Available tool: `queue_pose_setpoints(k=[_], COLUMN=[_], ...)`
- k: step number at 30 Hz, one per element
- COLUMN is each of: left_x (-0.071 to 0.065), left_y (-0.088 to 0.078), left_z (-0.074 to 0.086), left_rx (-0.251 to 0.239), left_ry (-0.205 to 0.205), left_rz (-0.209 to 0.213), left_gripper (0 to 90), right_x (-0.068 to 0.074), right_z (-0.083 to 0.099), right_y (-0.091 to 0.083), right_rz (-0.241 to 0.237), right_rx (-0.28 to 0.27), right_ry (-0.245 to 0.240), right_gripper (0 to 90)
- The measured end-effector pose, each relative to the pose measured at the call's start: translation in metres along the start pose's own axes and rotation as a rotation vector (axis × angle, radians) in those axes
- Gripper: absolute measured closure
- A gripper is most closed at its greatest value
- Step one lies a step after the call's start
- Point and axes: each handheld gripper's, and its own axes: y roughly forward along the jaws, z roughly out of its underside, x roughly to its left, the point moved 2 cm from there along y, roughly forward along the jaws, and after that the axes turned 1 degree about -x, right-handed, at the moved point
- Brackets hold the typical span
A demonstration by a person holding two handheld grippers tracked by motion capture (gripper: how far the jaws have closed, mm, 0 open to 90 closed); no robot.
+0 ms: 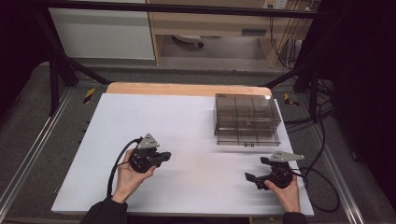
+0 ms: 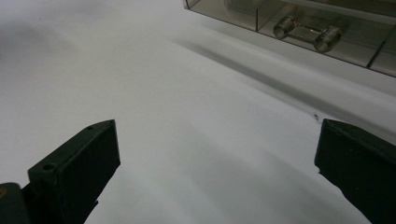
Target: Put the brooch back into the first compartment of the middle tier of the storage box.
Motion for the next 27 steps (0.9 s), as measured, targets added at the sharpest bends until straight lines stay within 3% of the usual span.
queue_pose_setpoints(k=[27], left_x=[-0.014], left_y=[0.029], left_z=[-0.027], left_rx=[0.011], left_ry=[0.027], left_rz=[0.035], left_gripper=[88.9], right_x=[0.0], right_z=[0.0], right_y=[0.0], right_rz=[-0.003], right_rx=[0.001], right_ry=[-0.004], right_gripper=[0.5])
